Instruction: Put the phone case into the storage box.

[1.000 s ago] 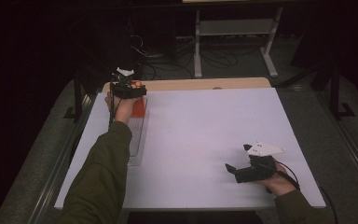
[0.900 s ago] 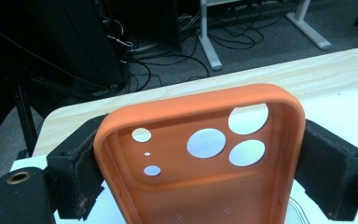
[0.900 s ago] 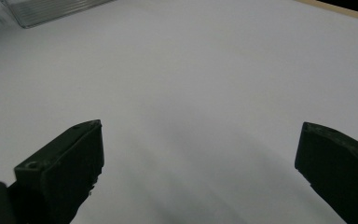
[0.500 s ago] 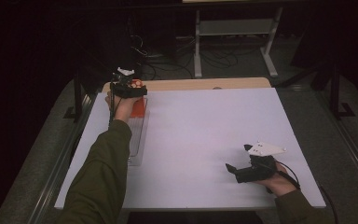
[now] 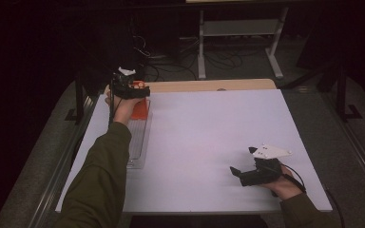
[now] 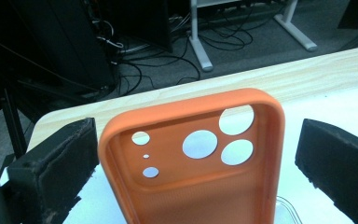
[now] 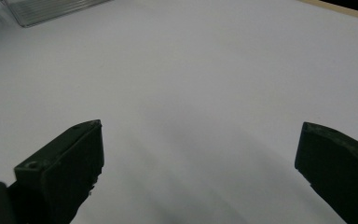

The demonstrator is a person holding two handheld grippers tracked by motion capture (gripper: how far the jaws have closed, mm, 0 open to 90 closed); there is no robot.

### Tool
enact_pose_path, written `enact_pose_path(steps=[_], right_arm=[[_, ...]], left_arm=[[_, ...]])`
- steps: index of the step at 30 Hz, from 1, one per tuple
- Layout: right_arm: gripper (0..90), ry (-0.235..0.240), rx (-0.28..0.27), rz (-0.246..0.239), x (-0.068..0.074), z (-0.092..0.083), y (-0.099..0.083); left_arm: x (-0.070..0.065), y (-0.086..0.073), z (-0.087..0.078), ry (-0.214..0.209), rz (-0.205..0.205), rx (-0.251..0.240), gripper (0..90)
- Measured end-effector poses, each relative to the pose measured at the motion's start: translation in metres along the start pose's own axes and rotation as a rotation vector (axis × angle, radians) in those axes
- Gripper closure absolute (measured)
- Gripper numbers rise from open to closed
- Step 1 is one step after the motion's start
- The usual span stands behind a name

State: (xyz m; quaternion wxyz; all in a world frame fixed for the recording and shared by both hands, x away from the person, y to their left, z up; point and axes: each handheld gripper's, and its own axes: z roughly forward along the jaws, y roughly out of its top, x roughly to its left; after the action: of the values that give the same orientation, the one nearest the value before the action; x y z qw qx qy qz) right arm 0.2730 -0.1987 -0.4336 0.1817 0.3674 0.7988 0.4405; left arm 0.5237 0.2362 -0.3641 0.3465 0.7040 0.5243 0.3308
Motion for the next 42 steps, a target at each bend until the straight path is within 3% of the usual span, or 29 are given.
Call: enact_pose_path(steps=[4, 11, 17, 27, 42], right_arm=[[0.4, -0.002, -0.003, -0.003, -0.001, 0.000, 0.000], [0.4, -0.009, -0.005, -0.005, -0.001, -0.001, 0.000], [0.4, -0.012, -0.006, -0.012, -0.001, -0.002, -0.001], [0.3, -0.003, -0.006, -0.003, -0.002, -0.008, 0.003], [0.3, 0.039, -0.028, -0.033, 0.000, -0.013, 0.018]], left_arm=[[0.002, 0.003, -0.008, -0.021, -0.013, -0.022, 0.0], [0.003, 0.006, -0.023, -0.077, 0.019, -0.006, 0.0], [0.002, 0.004, -0.040, -0.123, 0.022, -0.036, 0.0], [-0.006, -0.010, -0.064, -0.290, 0.050, -0.023, 0.0], [-0.024, -0.033, -0.104, -0.459, 0.093, -0.072, 0.0]])
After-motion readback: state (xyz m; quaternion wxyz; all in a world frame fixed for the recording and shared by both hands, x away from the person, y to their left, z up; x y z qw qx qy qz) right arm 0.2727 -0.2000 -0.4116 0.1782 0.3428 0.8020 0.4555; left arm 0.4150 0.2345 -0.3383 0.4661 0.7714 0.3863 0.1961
